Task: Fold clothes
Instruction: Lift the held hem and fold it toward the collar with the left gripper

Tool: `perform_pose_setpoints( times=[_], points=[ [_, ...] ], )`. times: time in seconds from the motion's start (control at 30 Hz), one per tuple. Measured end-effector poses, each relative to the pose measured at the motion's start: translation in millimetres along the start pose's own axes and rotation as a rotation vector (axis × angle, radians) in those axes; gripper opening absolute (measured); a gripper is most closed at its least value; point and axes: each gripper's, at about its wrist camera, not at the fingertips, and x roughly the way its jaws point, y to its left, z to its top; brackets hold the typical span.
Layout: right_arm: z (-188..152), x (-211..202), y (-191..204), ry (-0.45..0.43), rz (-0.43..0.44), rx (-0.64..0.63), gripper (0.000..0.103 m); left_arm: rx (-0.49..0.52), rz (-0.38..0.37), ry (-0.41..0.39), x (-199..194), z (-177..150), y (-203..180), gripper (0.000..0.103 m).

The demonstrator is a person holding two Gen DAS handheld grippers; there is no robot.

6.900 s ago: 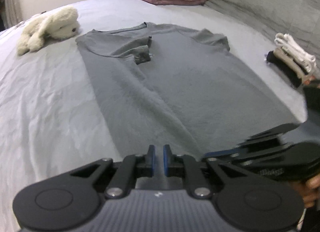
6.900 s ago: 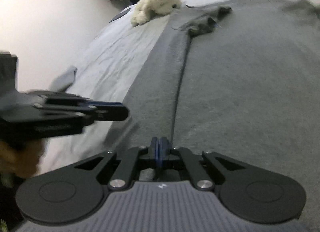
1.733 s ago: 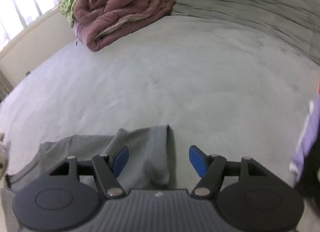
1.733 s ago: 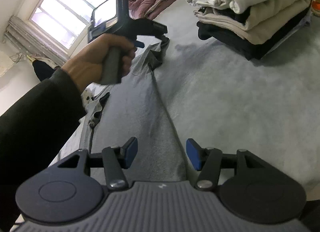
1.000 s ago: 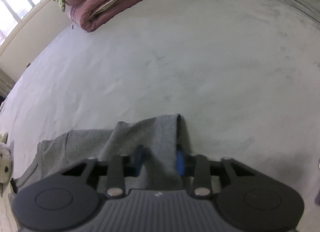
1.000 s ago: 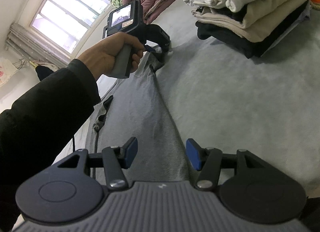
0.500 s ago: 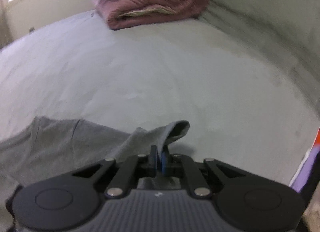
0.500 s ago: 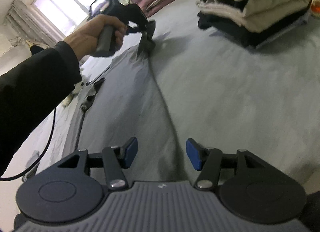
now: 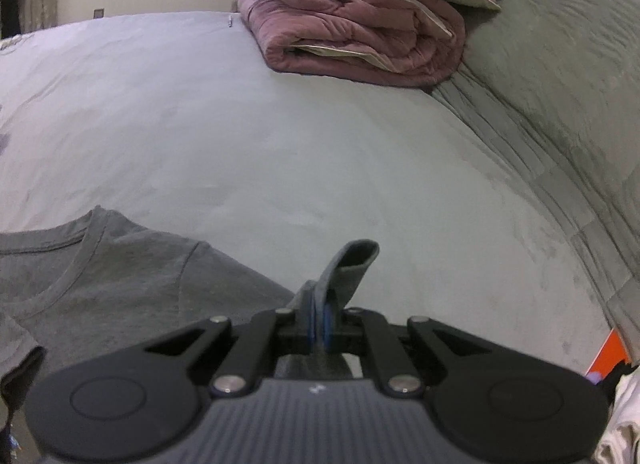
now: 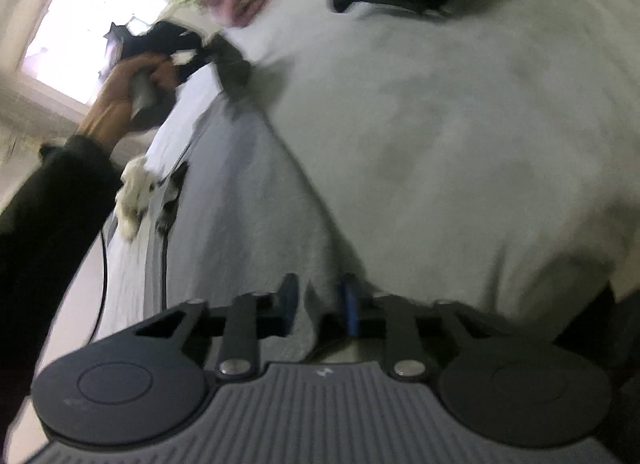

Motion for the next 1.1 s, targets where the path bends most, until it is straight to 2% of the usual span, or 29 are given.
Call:
perform_pose_setpoints(
  times=[0.03, 0.07, 0.2, 0.33, 0.43, 0.5, 0.67, 0.87, 1.1],
  points=[
    [1, 0, -3, 0.0, -0.003, 0.028, 0.016, -0.014, -0.006, 0.0, 0, 1, 4, 0.004],
    [1, 0, -4, -0.003, -0.011, 0.042, 0.007, -0.028, -0.011, -0.002, -1, 3, 7, 0.004],
    [-3, -2, 10, -0.048, -0.053, -0.076, 0.007, -0.081, -0.04, -0.016, -6, 9, 22, 0.004],
    [-12, -10, 37, -0.105, -0.078, -0.279, 0.007, -0.143, -0.077, -0.033, -15, 16, 43, 0.004],
    [-21, -17, 58, -0.147, -0.071, -0.426, 0.007, -0.193, -0.109, -0.043, -23, 18, 63, 0.004],
    [-25, -18, 68, -0.152, -0.044, -0.465, 0.007, -0.224, -0.127, -0.052, -27, 19, 77, 0.004],
    [-33, -14, 91, -0.145, 0.024, -0.551, 0.007, -0.286, -0.153, -0.073, -38, 21, 109, 0.004],
    [-44, -2, 116, -0.093, 0.089, -0.655, 0.007, -0.361, -0.173, -0.102, -53, 19, 153, 0.004],
    [-60, 25, 134, 0.043, 0.148, -0.729, 0.007, -0.49, -0.161, -0.129, -67, 5, 221, 0.004]
  ],
)
